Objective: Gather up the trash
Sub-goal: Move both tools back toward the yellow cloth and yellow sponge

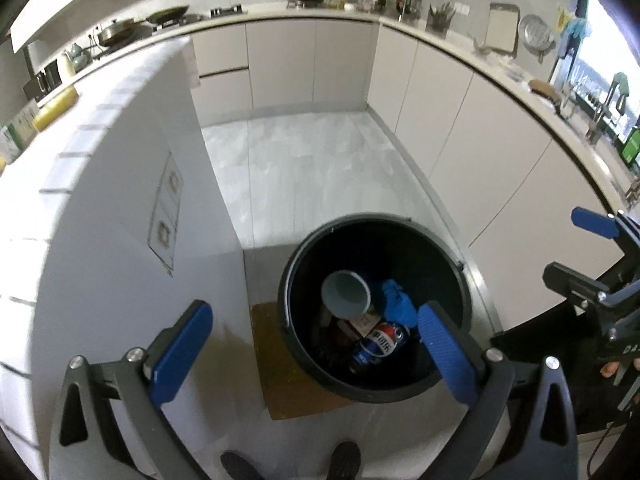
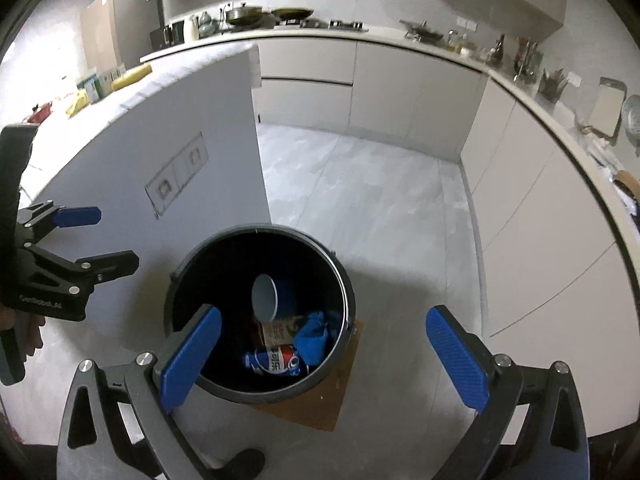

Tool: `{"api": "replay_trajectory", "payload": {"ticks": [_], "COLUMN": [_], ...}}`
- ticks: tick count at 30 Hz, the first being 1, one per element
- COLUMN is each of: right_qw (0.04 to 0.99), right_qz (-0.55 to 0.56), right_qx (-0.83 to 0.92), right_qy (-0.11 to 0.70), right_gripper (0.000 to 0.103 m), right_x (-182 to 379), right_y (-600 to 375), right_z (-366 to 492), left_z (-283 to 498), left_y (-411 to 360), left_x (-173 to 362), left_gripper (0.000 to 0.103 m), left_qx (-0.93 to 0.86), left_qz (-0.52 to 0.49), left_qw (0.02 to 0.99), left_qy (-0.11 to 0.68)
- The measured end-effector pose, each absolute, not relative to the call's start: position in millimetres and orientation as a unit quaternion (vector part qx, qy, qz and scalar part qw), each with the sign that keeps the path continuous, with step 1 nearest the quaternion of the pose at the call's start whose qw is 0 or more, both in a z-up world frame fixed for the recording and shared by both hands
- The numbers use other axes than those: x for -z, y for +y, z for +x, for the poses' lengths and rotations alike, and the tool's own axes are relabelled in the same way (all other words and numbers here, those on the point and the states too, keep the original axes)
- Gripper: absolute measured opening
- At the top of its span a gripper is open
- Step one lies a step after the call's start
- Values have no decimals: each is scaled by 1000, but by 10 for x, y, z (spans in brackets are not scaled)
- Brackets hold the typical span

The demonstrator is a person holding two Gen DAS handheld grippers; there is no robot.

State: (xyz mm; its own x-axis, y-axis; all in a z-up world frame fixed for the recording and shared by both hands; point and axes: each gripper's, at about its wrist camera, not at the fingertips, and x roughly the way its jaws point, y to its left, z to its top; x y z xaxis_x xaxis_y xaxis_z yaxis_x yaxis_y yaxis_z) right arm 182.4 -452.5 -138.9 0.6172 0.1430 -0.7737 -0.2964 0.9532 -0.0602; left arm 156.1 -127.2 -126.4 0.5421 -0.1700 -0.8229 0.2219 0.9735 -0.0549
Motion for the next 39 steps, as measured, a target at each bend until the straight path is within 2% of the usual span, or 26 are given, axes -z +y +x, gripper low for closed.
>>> {"api": "replay_trajectory", "payload": {"ticks": [11,19,39], "right_qw": [921,932,913], "right_qz": [-77,-61,-87], "right_qx": [-104,-140,-210], "right_qy": [367,329,340], "right_gripper": [103,103,103], "right_x": [689,269,119], "right_y": [-4171,-3527,-1668], "right_z": [1562,1464,1859], "left_z": [1294,1180,1243], "left_y": [-739,-60,1648], "left_x": [699,437,361], "left_gripper": [103,103,103], "left_qx": [85,50,-65], "left_qz": [-5,-38,-59], "left_qw": [905,921,933], "left_qy": [417,384,349]}}
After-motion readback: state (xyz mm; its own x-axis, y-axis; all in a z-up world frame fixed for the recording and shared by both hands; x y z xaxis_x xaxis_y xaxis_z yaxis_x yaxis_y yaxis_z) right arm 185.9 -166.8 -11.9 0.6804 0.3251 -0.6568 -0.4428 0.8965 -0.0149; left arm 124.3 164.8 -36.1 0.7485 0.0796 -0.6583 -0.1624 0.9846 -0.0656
